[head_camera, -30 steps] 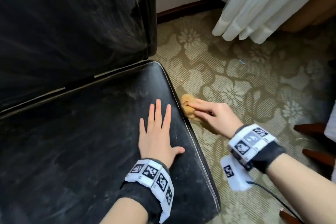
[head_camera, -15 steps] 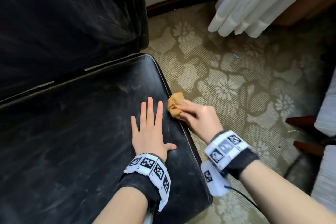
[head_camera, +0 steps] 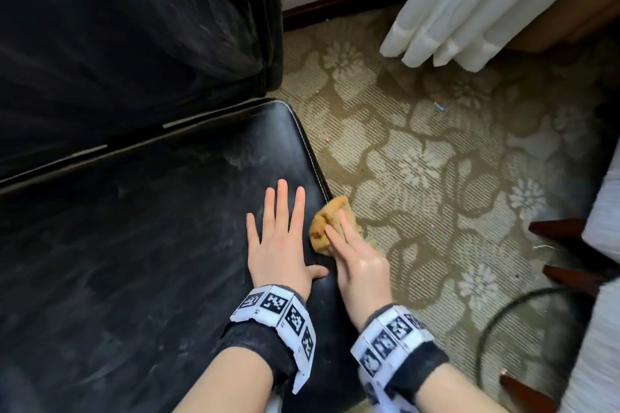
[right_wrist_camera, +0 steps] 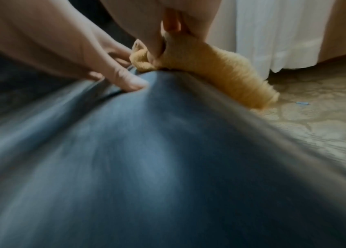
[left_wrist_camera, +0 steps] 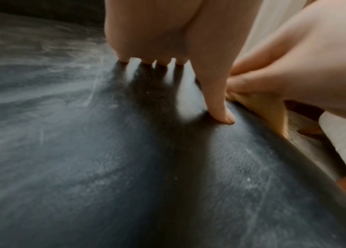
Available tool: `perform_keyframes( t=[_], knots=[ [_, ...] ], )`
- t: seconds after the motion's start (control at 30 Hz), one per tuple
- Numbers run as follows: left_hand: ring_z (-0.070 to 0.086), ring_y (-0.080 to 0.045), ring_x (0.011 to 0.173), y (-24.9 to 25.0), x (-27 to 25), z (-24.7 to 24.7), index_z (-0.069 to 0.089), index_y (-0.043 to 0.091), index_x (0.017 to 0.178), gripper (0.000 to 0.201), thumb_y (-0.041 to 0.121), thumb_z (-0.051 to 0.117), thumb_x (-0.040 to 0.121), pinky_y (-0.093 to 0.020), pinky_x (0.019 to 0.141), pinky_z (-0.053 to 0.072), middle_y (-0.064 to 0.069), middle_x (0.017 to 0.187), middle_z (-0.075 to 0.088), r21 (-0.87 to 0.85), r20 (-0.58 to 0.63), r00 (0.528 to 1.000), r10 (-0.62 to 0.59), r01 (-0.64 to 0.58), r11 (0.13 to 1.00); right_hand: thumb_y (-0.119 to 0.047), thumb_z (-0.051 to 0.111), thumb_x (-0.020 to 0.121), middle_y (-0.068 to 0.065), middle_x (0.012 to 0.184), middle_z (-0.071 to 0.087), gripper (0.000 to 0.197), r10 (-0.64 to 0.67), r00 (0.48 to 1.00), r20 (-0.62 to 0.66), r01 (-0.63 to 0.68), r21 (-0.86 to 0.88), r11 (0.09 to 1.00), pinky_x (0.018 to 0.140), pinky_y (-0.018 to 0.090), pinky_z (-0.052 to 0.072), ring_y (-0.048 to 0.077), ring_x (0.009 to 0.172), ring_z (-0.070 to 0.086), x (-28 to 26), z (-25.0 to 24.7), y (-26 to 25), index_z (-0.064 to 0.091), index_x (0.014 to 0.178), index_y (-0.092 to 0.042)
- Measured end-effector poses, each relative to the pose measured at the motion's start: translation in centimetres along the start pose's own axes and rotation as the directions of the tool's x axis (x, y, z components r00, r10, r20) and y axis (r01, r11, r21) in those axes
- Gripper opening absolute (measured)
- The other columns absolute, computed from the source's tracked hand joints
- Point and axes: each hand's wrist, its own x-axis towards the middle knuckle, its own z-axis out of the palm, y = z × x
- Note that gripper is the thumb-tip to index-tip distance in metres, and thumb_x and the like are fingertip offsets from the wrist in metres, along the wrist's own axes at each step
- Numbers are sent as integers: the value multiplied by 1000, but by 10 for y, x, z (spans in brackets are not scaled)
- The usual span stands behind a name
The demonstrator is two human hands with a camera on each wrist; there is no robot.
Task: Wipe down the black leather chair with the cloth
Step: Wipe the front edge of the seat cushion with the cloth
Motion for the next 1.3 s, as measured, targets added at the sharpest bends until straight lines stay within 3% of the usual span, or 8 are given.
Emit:
perform_keyframes(
  t=[0.13, 0.23, 0.37, 0.53, 0.67, 0.93, 1.17, 1.3],
  knots=[
    [-32, -15, 135, -3, 0, 2, -30, 24, 138, 119, 66, 59, 71, -44, 115, -6, 3, 139, -44, -7, -4, 1000, 19, -19, 1000, -4, 52, 76, 12, 126, 61, 35, 28, 999, 29, -29, 3, 1000, 64, 34, 58, 30, 69, 70, 73, 3, -17, 71, 102, -18],
    [-29, -16, 138, -3, 1, -1, -27, 24, 140, 122, 66, 61, 69, -43, 115, -5, 3, 139, -43, 11, 2, 1000, 23, -23, 1000, 2, 56, 77, 11, 136, 52, 41, -1, 995, 96, -7, 83, 997, 74, 42, 56, 36, 84, 69, 78, -5, -5, 67, 112, -17],
    [-30, -16, 137, 0, -1, -3, -37, 27, 130, 125, 62, 66, 68, -43, 115, -6, 3, 138, -44, 8, 35, 999, 14, -14, 1000, 5, 58, 75, 8, 133, 53, 44, -81, 981, 176, 55, 148, 987, 90, 22, 47, 20, 101, 66, -16, -29, 26, 64, 114, -15],
    [-30, -17, 137, 3, -4, 1, -37, 27, 130, 125, 62, 65, 68, -43, 115, -4, 2, 138, -45, 25, 40, 999, 14, -15, 1000, 0, 71, 77, -27, 129, 43, 45, -11, 951, 309, -45, 175, 984, 100, 2, 31, -14, 113, 50, -70, -59, 63, 64, 113, -26],
    [-29, -15, 138, -1, -5, 3, -37, 29, 129, 125, 62, 67, 66, -43, 115, -4, 5, 138, -44, 4, 19, 999, 31, -31, 1000, -19, 68, 80, -12, 130, 47, 30, 154, 981, 122, -178, 224, 958, 98, -4, 24, -29, 114, 33, -59, -29, 37, 67, 110, -17],
    [-26, -15, 139, -4, -4, 6, -35, 31, 130, 125, 63, 67, 65, -42, 116, -2, 7, 138, -43, -8, -18, 999, 51, -51, 999, -4, 73, 76, 0, 114, 66, 14, 498, 867, -10, -476, 280, 834, 81, -11, 31, -3, 99, 60, -71, -23, 40, 76, 86, -12],
    [-26, -15, 139, -3, -3, 5, -27, 29, 140, 125, 63, 67, 66, -43, 115, -2, 7, 137, -42, -3, -42, 997, 59, -59, 998, 5, 76, 68, -3, 115, 61, 14, 343, 938, -42, -320, 270, 908, 86, -6, 36, -25, 102, 48, -74, -7, 24, 74, 78, -4],
    [-24, -18, 140, -1, -10, 9, -27, 27, 140, 116, 62, 60, 73, -42, 116, -1, 3, 143, -39, 18, -71, 996, 63, -62, 998, -6, 76, 72, 6, 90, 75, 4, 638, 769, 52, -609, 364, 705, 81, 8, 44, 15, 86, 68, -60, -18, 43, 75, 75, -9]
  ],
)
